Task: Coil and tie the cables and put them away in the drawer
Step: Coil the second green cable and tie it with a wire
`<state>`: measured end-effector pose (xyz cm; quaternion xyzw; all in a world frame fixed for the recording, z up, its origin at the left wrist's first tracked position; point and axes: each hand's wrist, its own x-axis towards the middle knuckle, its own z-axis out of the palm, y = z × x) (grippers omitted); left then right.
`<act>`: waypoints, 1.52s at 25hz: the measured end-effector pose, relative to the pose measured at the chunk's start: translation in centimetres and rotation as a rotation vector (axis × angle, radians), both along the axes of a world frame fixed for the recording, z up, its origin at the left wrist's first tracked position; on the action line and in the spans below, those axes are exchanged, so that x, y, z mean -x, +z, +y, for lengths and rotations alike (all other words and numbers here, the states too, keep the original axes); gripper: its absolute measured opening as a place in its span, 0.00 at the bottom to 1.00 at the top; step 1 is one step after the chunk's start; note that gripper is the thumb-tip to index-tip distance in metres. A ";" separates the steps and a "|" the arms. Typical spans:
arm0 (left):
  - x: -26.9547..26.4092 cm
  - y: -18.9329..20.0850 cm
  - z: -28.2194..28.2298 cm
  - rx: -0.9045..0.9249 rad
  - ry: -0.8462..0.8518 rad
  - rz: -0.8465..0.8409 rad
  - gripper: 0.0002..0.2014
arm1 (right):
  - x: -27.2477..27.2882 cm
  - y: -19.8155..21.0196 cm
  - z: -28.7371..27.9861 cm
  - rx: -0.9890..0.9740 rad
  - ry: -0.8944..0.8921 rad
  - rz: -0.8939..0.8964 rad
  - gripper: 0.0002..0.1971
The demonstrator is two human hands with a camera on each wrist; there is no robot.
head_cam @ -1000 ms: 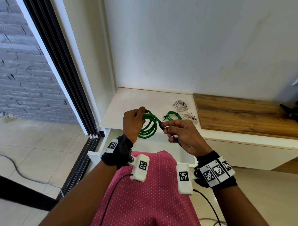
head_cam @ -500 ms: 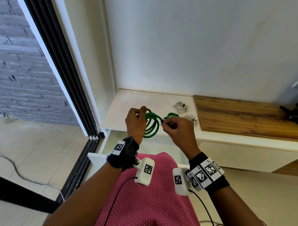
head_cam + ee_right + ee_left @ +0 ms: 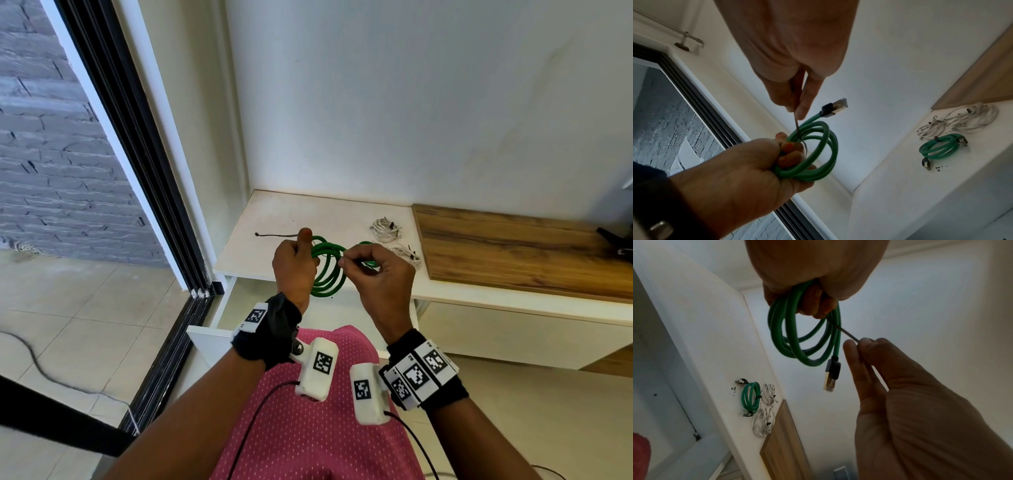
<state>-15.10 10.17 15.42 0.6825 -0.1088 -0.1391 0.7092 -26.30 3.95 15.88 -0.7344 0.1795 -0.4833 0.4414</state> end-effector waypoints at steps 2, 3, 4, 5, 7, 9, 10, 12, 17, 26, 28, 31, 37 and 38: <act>0.0 -0.1 0.0 0.006 -0.010 0.048 0.24 | 0.0 -0.5 0.0 0.008 0.018 -0.049 0.06; 0.0 -0.2 -0.1 0.003 -0.015 0.075 0.24 | -0.1 -0.6 0.0 0.005 0.027 -0.068 0.06; 0.0 -0.2 -0.2 -0.001 -0.021 0.105 0.24 | -0.1 -0.8 -0.1 0.008 0.037 -0.078 0.06; 0.0 -0.1 -0.3 -0.002 -0.027 0.140 0.23 | -0.1 -0.9 -0.1 0.027 0.048 -0.079 0.06; 0.1 0.0 -0.4 0.004 -0.030 0.218 0.21 | 0.0 -1.1 -0.2 0.122 0.064 -0.067 0.06; 0.1 0.3 -0.4 0.021 -0.040 0.285 0.19 | 0.0 -1.4 -0.2 0.250 0.074 -0.036 0.05; 0.0 0.3 -0.5 0.028 -0.046 0.310 0.18 | 0.0 -1.6 -0.1 0.294 0.076 -0.022 0.04; 0.0 0.1 -0.6 0.029 -0.042 0.363 0.17 | -0.1 -2.1 0.0 0.353 0.053 -0.001 0.03; -0.3 -0.6 -1.0 0.021 -0.017 0.466 0.16 | -0.6 -2.7 0.2 0.464 0.016 0.032 0.04; -0.4 -0.2 -1.0 0.083 -0.142 0.598 0.15 | -0.5 -3.8 -0.4 0.332 0.083 0.038 0.05; -0.3 0.1 -0.9 0.087 -0.138 0.558 0.13 | -0.4 -3.7 -0.5 0.261 0.098 0.043 0.05; -0.1 0.2 -0.7 0.102 -0.153 0.440 0.10 | -0.1 -3.0 -0.4 0.122 0.109 0.030 0.05; 0.2 -0.4 -0.3 0.020 -0.298 0.193 0.11 | 0.8 -0.9 -1.6 0.354 0.093 0.055 0.09; 0.5 -0.4 -0.3 0.022 -0.314 0.196 0.11 | 0.9 -0.5 -1.8 0.381 0.085 0.069 0.10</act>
